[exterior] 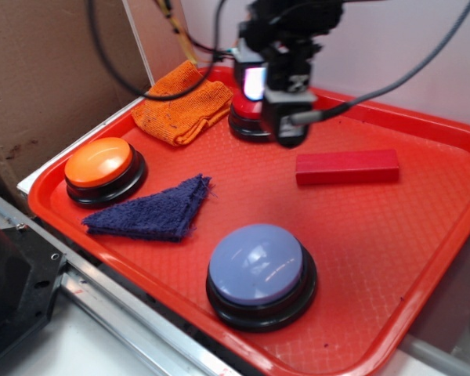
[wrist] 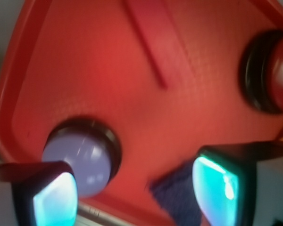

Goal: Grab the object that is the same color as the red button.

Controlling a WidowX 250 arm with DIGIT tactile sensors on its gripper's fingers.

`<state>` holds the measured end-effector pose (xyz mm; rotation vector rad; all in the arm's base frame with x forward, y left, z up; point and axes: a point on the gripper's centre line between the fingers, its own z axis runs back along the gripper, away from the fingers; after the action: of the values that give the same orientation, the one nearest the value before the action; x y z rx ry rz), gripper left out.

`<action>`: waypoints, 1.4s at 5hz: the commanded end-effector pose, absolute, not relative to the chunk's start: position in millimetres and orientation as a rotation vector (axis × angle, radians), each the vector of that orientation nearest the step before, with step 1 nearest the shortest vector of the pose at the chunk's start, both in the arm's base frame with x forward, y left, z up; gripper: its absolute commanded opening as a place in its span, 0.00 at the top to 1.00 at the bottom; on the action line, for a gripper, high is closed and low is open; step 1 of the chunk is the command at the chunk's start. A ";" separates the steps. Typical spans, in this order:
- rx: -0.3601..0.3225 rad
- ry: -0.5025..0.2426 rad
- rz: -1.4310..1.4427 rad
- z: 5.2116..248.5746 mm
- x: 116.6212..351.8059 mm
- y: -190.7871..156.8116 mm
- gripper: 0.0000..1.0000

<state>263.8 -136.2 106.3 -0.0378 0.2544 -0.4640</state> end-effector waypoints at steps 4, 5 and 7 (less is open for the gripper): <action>0.085 0.311 -0.471 22.4 308.7 -124.7 0.00; 0.054 0.300 -0.474 20.0 304.5 -126.7 0.00; 0.060 0.255 -0.498 23.0 284.0 -131.4 1.00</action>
<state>286.3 -123.9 6.4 0.0717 0.3223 -0.4799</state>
